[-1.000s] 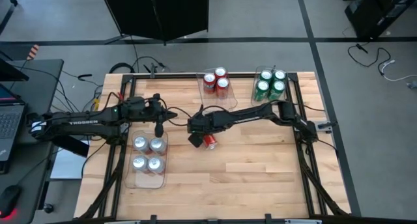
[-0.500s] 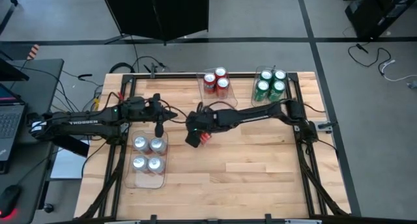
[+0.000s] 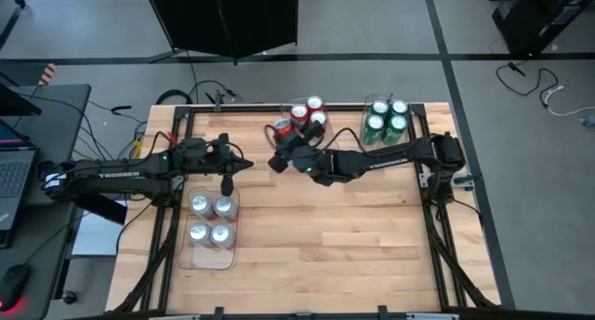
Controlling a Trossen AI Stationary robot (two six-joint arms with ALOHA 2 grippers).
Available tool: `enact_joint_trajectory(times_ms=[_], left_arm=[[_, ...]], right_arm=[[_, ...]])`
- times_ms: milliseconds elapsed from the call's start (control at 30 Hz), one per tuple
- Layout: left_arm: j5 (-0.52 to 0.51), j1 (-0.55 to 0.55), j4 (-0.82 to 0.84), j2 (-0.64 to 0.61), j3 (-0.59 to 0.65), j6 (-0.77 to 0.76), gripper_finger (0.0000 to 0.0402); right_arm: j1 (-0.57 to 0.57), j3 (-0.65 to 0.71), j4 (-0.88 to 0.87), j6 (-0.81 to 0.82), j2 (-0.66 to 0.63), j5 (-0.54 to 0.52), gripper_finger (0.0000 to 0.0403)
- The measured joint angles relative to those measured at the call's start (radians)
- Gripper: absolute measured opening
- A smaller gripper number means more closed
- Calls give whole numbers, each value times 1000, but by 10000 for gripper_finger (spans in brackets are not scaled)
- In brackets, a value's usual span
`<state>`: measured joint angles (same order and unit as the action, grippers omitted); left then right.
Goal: Sort soda cans
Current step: Put the orange soda can into the top left transparent bin
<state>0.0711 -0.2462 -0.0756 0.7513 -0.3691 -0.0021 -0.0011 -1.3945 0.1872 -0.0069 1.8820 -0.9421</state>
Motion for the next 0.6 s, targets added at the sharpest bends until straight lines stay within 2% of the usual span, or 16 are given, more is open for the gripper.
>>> enact_joint_trajectory(times_ms=[167,267,433,600], left_arm=[[0,0,-13,0,0,0,1],[0,0,-40,0,0,-2,1],[0,0,-121,11,-5,-29,1],[18,-24,-123,82,-89,-25,1]], right_arm=[[-66,270,511,-102,2,14,287],[-95,387,713,-121,13,79,287],[-124,488,799,-134,15,188,287],[-137,510,809,-233,15,231,287]])
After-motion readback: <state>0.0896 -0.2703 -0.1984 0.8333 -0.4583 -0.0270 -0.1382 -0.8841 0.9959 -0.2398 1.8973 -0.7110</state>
